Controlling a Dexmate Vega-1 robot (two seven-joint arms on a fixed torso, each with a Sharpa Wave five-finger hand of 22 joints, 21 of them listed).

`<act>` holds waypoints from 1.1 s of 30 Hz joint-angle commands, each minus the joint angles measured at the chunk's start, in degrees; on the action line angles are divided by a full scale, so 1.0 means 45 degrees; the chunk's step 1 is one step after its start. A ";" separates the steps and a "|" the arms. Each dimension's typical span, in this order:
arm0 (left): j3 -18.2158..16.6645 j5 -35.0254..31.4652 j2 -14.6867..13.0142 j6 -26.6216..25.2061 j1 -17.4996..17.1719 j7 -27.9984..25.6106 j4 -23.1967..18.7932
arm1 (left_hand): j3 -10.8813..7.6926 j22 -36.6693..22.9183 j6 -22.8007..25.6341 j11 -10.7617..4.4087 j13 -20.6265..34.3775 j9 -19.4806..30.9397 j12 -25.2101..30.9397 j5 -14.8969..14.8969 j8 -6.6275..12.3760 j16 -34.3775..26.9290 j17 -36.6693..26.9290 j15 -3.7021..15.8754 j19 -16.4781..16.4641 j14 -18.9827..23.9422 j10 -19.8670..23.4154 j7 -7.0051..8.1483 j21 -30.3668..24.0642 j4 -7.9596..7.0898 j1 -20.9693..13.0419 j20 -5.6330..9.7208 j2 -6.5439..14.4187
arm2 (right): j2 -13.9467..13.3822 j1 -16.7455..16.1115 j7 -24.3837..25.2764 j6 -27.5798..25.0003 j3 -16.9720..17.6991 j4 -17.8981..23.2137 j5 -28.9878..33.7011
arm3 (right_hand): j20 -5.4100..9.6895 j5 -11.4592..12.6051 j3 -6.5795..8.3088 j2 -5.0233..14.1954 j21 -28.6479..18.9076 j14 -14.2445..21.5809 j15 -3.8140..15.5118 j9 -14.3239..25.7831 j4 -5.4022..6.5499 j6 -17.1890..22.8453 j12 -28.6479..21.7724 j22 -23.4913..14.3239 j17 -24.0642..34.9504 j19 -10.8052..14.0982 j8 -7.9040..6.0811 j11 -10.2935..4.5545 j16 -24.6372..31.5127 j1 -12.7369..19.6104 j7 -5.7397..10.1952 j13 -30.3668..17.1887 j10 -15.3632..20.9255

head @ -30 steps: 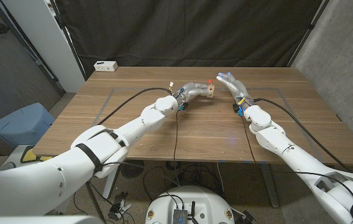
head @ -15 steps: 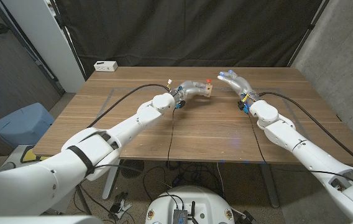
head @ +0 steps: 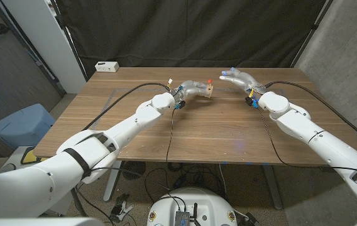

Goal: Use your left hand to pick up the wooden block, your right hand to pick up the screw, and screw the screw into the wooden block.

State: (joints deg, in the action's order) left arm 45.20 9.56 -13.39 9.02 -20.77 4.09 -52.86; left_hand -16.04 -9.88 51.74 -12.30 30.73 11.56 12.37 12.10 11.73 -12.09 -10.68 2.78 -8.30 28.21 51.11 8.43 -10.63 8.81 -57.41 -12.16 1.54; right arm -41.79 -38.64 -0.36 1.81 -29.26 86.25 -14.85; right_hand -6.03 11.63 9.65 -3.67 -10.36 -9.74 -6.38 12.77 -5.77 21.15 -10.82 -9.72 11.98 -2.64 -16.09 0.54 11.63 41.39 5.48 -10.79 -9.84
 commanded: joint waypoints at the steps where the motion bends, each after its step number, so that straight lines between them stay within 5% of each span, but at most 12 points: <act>1: 0.0033 -0.0179 -0.0112 0.0095 -0.0041 -0.0093 -0.0161 | -0.0051 -0.0039 0.0216 -0.0012 0.0060 0.0049 0.0083 0.0108 0.0115 0.0011 0.0004 0.0382 0.0092 -0.0031 0.0153 -0.0024 -0.0087 -0.0035 0.0133 0.0001 0.0345 | -0.1161 0.0837 -0.1505 -0.1431 -0.0366 0.1075 0.0913 | -0.0067 -0.0058 0.0029 0.0031 0.0011 -0.1459 -0.0113 0.0007 -0.0061 -0.0031 -0.0040 -0.0056 0.0016 -0.0141 0.0066 0.0098 -0.0066 -0.0120 -0.0191 -0.0041 -0.0696; 15: 0.0096 -0.0314 -0.0159 0.0151 -0.0051 -0.0061 -0.0232 | -0.0052 -0.0039 0.0218 0.0001 0.0049 0.0049 0.0069 0.0110 0.0114 0.0017 0.0005 0.0383 0.0088 -0.0042 0.0144 -0.0030 -0.0090 -0.0029 0.0117 0.0003 0.0351 | -0.1744 0.1915 -0.3054 -0.2454 -0.0912 0.1669 0.1855 | -0.0009 -0.0075 0.0155 0.0175 -0.0002 -0.1469 -0.0175 -0.0016 -0.0168 0.0365 -0.0074 -0.0050 -0.0012 -0.0342 -0.0023 0.0108 -0.0039 0.0024 -0.0653 -0.0040 -0.0662; 33: 0.0155 -0.0523 -0.0364 -0.0011 -0.0239 -0.0131 -0.0789 | -0.0049 -0.0038 0.0210 0.0000 0.0050 0.0049 0.0060 0.0111 0.0108 0.0012 0.0003 0.0381 0.0076 -0.0022 0.0131 -0.0025 -0.0094 -0.0032 0.0109 0.0002 0.0360 | -0.1692 0.4005 -0.5439 -0.3405 -0.2092 0.1735 0.3641 | 0.0023 -0.0094 0.0458 0.0505 -0.0030 -0.1508 -0.0398 -0.0043 -0.0368 0.0650 -0.0112 -0.0045 -0.0041 -0.0524 -0.0053 0.0244 -0.0029 0.0415 -0.1038 -0.0040 -0.0558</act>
State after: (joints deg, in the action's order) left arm 45.70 7.82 -14.40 9.66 -21.28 3.65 -54.76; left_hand -15.93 -9.88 51.74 -12.41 30.67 11.61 12.37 12.30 11.87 -12.09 -10.68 2.78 -8.30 28.21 51.23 8.43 -10.63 8.94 -57.57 -12.16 2.02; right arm -49.38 -26.03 -17.93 -10.31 -35.55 93.50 -3.73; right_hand -5.95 11.35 11.24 -1.91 -10.36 -9.83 -7.91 12.50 -7.35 23.67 -11.03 -9.72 11.71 -4.73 -16.12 1.14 11.63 42.71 1.17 -10.79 -9.83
